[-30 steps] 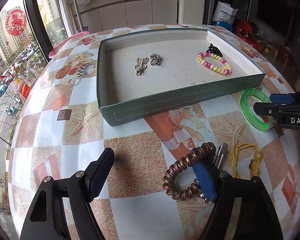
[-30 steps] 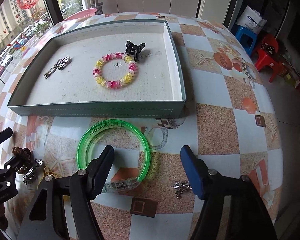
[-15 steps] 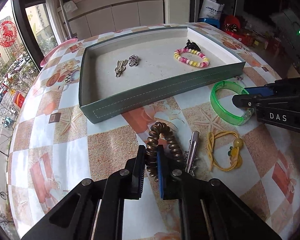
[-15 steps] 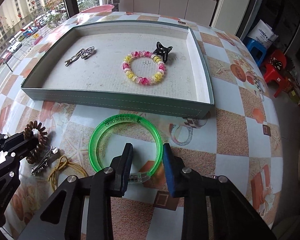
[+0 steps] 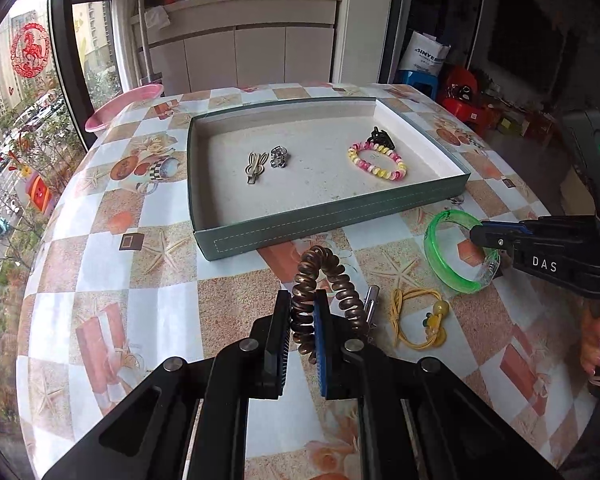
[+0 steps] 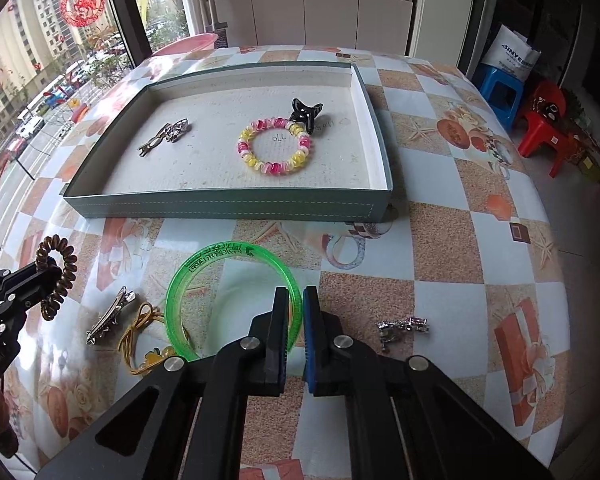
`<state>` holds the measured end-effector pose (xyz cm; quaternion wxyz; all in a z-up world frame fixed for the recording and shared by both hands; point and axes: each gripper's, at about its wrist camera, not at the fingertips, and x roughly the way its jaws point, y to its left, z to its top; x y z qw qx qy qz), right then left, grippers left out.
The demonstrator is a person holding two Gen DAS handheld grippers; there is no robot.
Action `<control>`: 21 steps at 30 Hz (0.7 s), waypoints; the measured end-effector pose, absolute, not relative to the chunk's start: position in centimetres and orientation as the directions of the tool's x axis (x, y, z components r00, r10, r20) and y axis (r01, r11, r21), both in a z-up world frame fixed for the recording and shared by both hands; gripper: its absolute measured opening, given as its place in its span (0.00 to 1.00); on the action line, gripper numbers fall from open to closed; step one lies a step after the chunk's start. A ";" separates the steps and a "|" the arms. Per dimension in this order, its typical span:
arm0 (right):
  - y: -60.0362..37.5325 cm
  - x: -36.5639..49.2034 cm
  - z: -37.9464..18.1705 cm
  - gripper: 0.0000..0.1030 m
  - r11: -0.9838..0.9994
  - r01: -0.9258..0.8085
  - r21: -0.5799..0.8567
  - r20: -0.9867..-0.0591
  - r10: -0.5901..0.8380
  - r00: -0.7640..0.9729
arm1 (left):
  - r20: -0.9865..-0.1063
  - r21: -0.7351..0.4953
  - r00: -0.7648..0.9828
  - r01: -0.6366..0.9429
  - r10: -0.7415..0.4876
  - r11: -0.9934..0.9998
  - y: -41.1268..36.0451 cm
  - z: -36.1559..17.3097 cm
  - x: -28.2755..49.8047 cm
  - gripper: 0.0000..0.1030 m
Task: Organize jewelry
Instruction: 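Grasp and lift the brown coil hair tie with the left tool while the right tool grasps the green bangle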
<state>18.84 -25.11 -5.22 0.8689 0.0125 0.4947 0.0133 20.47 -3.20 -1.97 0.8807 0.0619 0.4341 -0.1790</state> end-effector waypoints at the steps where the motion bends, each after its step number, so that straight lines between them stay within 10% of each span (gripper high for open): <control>1: -25.3 18.6 -4.9 0.07 0.999 -0.009 0.038 -0.855 0.037 0.517 | -0.781 -0.048 0.565 0.371 -0.266 0.927 -3.2 -1.5 20.4 0.23; 21: -26.8 20.3 2.7 0.07 0.991 -0.015 0.132 -0.781 0.113 0.614 | -0.690 -0.097 0.644 0.371 -0.331 0.924 -4.7 6.4 22.9 0.23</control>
